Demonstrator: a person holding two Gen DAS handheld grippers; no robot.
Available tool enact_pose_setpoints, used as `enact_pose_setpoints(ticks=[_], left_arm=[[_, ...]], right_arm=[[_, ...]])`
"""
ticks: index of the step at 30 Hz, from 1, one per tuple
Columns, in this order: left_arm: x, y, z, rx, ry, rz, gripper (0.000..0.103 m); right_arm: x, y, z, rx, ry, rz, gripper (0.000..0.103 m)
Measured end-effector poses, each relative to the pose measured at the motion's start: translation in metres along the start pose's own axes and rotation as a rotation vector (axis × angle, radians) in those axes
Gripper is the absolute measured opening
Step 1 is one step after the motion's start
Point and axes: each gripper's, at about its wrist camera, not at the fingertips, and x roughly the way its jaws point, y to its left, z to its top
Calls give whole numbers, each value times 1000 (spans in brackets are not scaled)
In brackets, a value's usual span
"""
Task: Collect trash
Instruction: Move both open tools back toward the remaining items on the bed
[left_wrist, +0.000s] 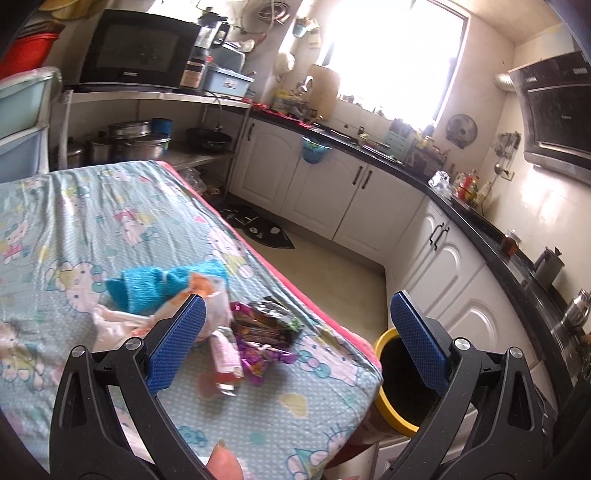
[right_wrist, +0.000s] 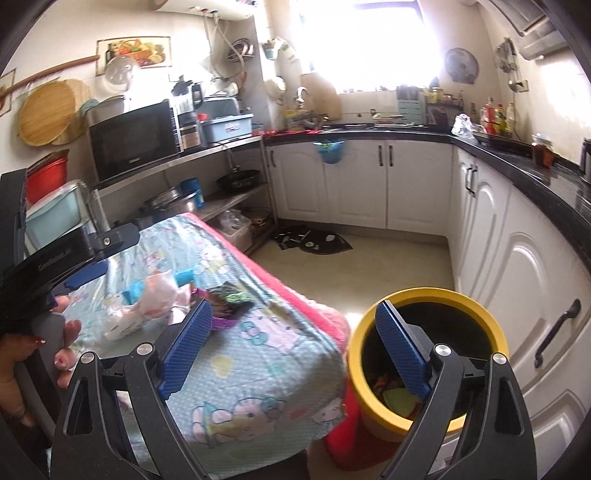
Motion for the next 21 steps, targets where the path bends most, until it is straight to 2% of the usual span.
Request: enact_pose_setpoints(ticks=[21], left_arm=[[-25, 87, 6, -114, -28, 132, 92]], right_arm=[[29, 70, -6, -133, 60, 130, 87]])
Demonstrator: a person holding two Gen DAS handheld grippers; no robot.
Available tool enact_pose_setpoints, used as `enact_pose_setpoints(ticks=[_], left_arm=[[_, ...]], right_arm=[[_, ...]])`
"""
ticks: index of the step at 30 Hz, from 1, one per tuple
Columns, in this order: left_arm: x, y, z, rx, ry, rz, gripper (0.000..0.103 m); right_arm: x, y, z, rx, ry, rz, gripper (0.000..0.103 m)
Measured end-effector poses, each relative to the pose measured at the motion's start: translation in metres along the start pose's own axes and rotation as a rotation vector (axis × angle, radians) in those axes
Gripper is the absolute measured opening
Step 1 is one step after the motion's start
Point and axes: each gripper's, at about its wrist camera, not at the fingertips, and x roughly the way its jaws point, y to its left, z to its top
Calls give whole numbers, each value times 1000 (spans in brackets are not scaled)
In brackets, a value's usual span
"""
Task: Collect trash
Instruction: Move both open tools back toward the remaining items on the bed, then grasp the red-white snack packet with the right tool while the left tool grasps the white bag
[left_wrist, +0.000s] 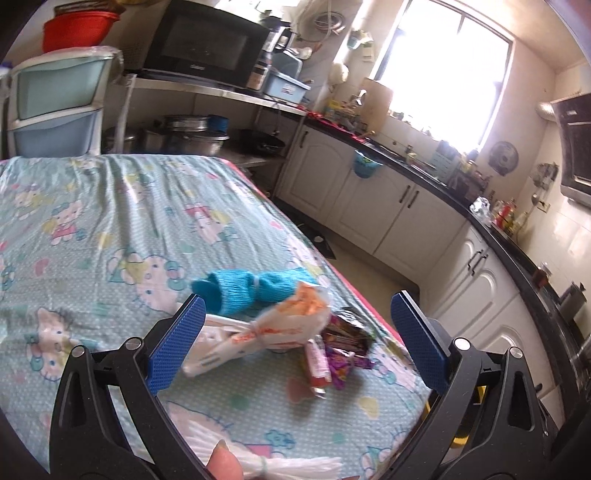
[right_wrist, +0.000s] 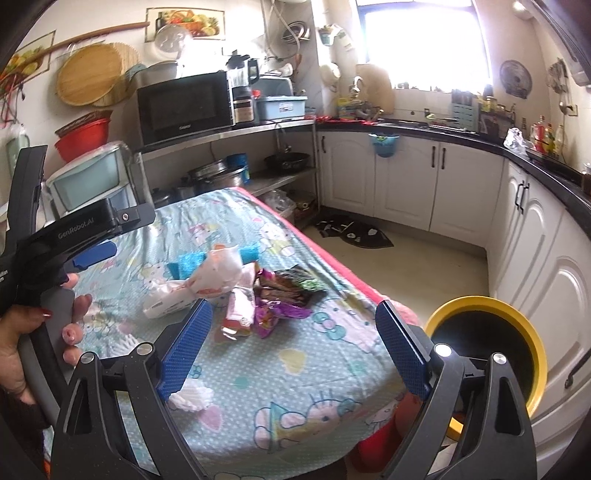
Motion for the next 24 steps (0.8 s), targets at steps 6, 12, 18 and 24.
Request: enact_pose_setpoints(ticks=[6, 12, 18, 24], left_arm=[[2, 27, 3, -41, 6, 46, 92], [5, 50, 1, -73, 21, 82, 92], [15, 74, -3, -123, 60, 100, 92], [34, 97, -13, -200, 137, 57, 92]], right_arm=[[13, 17, -1, -37, 25, 29, 87], [28, 30, -5, -61, 56, 60, 87], [47, 41, -8, -77, 90, 88, 87], [74, 50, -14, -89, 145, 119, 86]])
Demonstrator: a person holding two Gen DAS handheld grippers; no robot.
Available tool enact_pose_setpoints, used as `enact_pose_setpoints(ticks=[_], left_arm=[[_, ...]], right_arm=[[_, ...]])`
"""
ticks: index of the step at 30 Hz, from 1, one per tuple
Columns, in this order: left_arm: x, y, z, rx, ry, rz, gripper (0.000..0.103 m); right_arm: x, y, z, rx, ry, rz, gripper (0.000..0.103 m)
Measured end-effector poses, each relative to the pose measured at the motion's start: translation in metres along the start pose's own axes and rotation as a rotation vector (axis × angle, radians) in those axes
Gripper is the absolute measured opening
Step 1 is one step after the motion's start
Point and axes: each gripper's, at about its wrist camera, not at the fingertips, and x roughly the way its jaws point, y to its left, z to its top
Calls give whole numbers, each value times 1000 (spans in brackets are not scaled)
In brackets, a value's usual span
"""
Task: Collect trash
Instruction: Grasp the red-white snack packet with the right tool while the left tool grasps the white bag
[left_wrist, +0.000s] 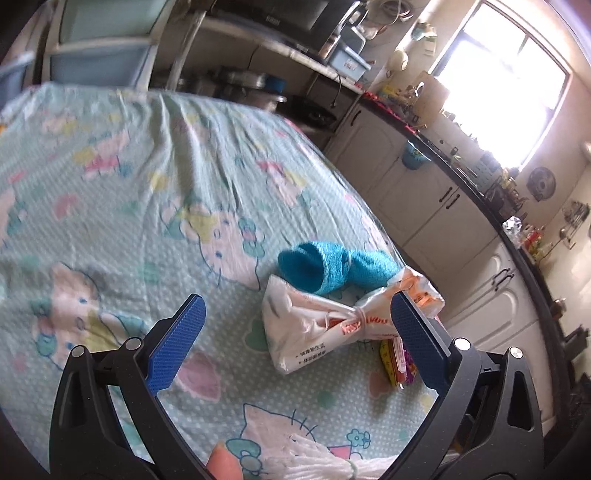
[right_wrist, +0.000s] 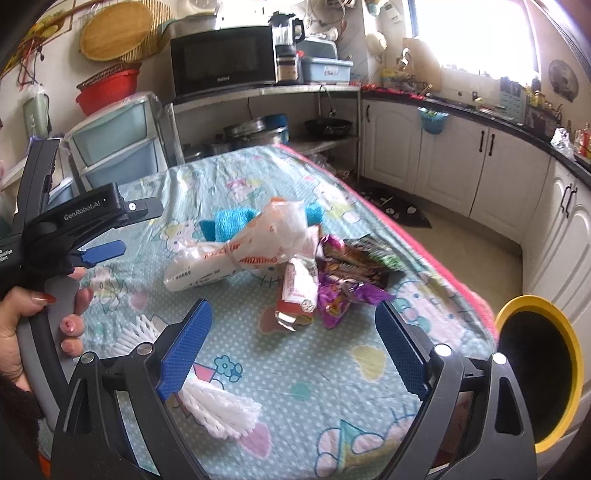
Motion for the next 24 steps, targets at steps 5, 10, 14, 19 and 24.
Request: enact_pose_setpoints(ticks=[5, 10, 14, 19, 24], left_arm=[[22, 15, -5, -80, 96, -67, 85], [38, 22, -10, -117, 161, -106, 72], [45, 22, -11, -114, 189, -119, 69], [53, 20, -10, -114, 208, -118, 63], [59, 18, -11, -109, 214, -97, 48]], right_arm=[[28, 3, 1, 3, 59, 31, 74], [62, 4, 3, -5, 122, 21, 60], [82, 4, 2, -3, 156, 12, 51], [95, 5, 2, -6, 176, -3, 41], [99, 2, 4, -3, 184, -10, 34]])
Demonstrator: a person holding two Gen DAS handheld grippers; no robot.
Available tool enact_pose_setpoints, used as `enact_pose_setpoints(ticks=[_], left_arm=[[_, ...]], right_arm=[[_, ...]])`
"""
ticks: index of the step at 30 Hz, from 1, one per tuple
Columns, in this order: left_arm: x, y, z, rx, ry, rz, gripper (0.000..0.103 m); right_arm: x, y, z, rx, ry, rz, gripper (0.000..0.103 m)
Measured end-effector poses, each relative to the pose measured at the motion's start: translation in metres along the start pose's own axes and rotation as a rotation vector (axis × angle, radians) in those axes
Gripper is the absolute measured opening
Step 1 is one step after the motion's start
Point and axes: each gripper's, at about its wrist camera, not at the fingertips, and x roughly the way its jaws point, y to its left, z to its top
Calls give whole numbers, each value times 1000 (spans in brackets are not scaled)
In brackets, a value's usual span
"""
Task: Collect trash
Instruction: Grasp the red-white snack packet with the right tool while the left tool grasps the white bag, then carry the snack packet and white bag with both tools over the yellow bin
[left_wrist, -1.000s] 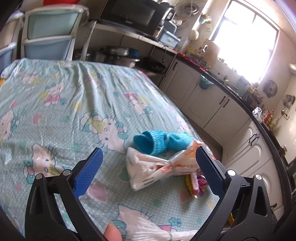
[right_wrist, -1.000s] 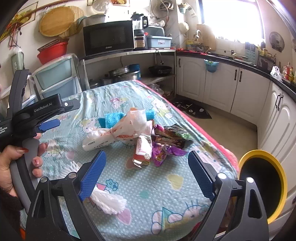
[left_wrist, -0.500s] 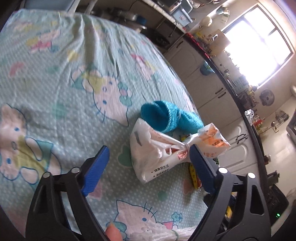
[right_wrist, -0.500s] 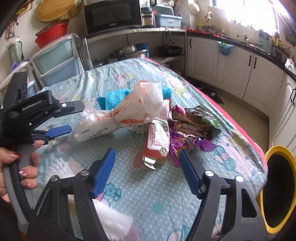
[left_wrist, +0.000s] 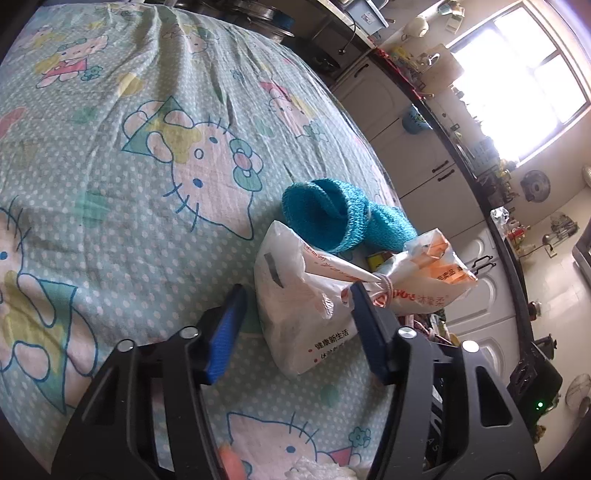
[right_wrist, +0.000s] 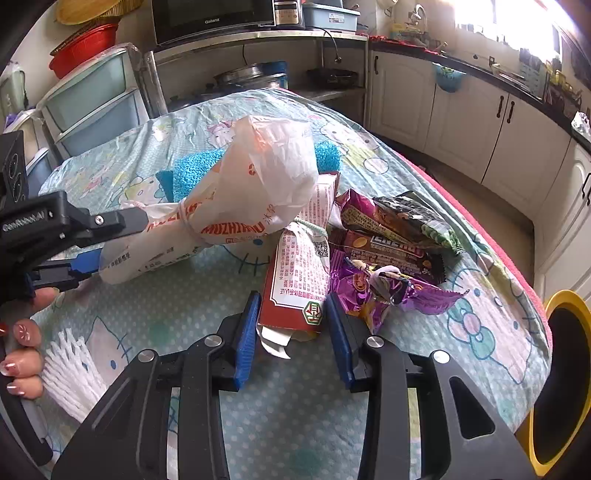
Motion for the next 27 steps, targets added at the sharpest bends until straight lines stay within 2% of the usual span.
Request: enact_pose_setpoints(ticks=[5, 15, 27], left_arm=[[3, -4, 0, 14, 7, 4, 39], [-5, -5, -6, 44, -8, -17, 24], [-55, -24, -15, 121, -131, -24, 21]], right_arm=[[-2, 0, 0, 11, -7, 6, 33], [-19, -2, -8, 54, -32, 79, 29], [-59, -10, -17, 96, -91, 140, 29]])
